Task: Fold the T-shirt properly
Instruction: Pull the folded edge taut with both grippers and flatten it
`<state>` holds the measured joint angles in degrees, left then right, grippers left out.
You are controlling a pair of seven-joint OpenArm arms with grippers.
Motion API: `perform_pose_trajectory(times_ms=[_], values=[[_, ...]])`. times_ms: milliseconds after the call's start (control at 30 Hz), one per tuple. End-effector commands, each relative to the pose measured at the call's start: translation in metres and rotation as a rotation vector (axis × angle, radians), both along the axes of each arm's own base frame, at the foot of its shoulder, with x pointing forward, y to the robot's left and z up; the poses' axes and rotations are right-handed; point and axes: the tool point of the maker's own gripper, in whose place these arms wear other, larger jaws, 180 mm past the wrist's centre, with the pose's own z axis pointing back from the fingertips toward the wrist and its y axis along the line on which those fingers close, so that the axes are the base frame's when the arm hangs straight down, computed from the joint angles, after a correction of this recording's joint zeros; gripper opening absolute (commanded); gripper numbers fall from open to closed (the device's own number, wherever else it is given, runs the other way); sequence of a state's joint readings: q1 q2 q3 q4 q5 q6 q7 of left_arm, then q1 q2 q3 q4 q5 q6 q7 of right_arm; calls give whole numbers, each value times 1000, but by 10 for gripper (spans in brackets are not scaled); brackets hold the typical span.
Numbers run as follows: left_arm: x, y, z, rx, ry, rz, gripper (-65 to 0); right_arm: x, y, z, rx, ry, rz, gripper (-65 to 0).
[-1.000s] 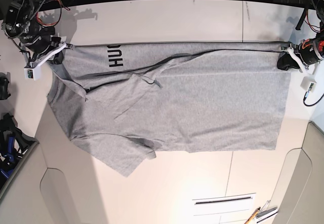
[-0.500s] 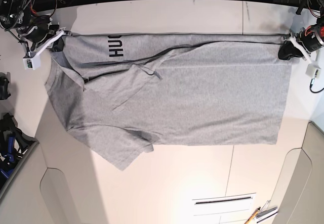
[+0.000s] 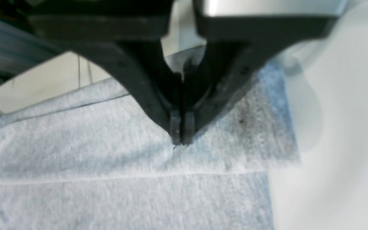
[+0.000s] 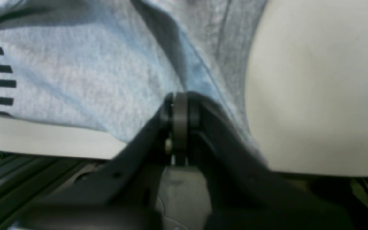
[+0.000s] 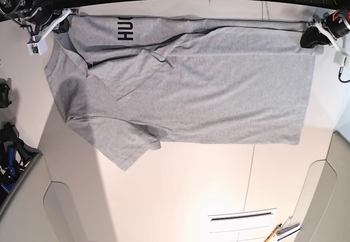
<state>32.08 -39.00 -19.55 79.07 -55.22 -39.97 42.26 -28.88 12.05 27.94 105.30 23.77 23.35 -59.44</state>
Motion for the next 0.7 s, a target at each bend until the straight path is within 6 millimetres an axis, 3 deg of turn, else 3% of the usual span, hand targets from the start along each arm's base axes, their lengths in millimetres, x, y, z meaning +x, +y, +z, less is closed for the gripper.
perform_pose_trajectory(times_ms=[0, 133, 333, 533, 667], values=[[-49, 16, -21, 101, 209, -27, -650, -4, -6, 2, -27, 16, 8, -650], [-55, 20, -18, 70, 174, 72, -650, -4, -8, 2, -30, 18, 4, -650], [-62, 7, -12, -63, 163, 159, -650, -9, -9, 1, -33, 45, 3, -650], [-59, 7, -10, -70, 150, 163, -650, -9, -9, 1, -33, 43, 3, -650], [-46, 5, -1, -67, 99, 153, -650, -4, -9, 4, -35, 21, 3, -650]])
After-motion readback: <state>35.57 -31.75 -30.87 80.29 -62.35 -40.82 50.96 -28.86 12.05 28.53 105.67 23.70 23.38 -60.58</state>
